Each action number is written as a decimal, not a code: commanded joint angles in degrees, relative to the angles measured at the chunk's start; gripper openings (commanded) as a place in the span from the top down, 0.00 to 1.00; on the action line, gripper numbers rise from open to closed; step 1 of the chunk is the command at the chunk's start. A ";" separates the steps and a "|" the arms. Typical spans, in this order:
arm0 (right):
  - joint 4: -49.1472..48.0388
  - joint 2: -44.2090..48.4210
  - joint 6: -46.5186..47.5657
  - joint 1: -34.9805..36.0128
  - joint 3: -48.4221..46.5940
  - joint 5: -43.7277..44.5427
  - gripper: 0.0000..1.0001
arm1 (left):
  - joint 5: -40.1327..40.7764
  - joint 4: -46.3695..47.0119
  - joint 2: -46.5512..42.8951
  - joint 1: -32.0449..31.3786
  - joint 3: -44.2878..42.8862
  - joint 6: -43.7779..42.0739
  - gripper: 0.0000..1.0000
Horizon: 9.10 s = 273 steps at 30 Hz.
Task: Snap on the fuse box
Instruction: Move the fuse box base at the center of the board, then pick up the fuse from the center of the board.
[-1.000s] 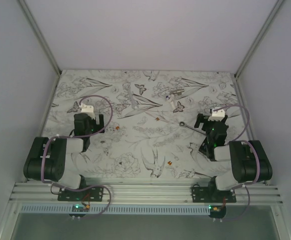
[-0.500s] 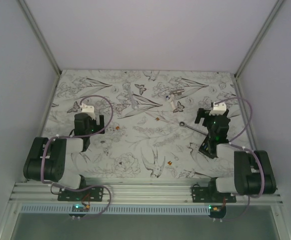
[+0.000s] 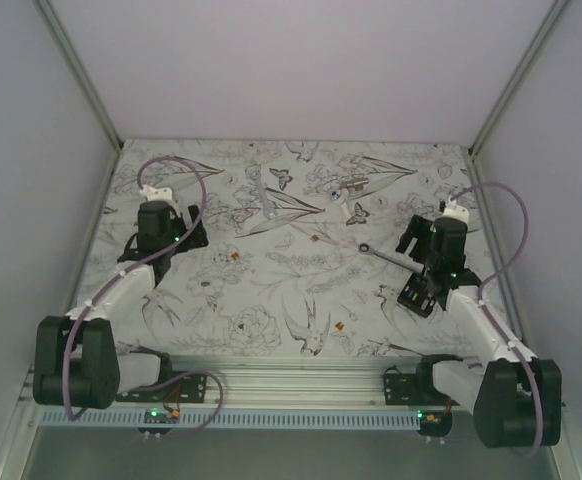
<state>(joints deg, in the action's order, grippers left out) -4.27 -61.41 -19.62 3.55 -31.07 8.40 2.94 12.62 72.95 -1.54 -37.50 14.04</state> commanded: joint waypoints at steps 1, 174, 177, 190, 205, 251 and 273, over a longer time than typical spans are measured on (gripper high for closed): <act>22.19 0.66 -6.46 1.03 -3.78 -0.17 0.20 | -6.85 -8.13 -2.11 -0.96 -1.11 9.07 0.00; 39.51 -29.72 -20.45 52.61 -18.51 4.83 0.55 | 9.54 -29.09 -4.04 -22.01 -1.17 19.22 0.00; 39.41 -30.28 -19.31 52.61 -18.67 1.94 0.55 | 9.63 -29.13 -4.05 -22.02 -1.15 19.09 0.00; 40.66 -30.22 -19.37 52.61 -18.06 4.56 0.56 | 9.53 -29.07 -4.06 -22.07 -1.12 19.06 0.00; 41.94 -30.59 -25.95 52.61 -16.51 5.42 0.64 | 9.10 -29.15 -4.04 -22.10 -1.18 19.15 0.00; 39.86 -28.98 -24.30 53.29 -14.19 6.59 0.77 | 3.35 -28.59 -4.49 -22.10 -2.29 20.16 0.00; 30.39 -22.26 -6.57 53.31 -20.06 8.16 0.75 | -21.13 -17.54 2.52 -20.89 -6.56 22.86 0.08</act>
<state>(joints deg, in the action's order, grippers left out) 30.92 -85.32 -31.90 56.60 -48.90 16.40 -11.66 -7.49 73.93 -22.92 -43.16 35.88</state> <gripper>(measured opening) 0.256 0.937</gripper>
